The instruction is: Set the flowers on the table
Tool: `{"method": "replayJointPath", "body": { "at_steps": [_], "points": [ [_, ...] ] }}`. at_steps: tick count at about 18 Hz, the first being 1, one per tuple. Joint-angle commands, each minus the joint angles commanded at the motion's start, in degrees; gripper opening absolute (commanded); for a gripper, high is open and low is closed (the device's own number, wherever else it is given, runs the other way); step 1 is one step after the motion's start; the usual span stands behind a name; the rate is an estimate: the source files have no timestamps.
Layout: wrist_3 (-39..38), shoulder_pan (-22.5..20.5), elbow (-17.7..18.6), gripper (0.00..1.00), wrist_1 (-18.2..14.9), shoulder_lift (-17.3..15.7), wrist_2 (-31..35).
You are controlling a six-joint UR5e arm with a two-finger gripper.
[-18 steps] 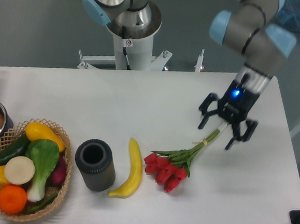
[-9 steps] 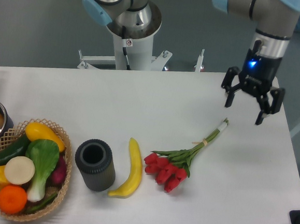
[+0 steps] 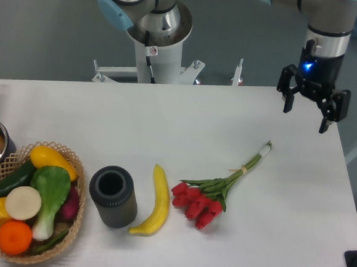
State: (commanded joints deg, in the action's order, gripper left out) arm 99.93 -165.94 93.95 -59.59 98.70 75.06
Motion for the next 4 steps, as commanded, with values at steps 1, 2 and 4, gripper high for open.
{"method": "replayJointPath", "body": {
  "at_steps": [1, 2, 4],
  "points": [
    [0.0, 0.1, -0.1, 1.0, 0.0, 0.0, -0.1],
    [0.0, 0.1, -0.2, 1.0, 0.2, 0.0, -0.1],
    [0.0, 0.2, -0.5, 1.0, 0.2, 0.1, -0.1]
  ]
}}
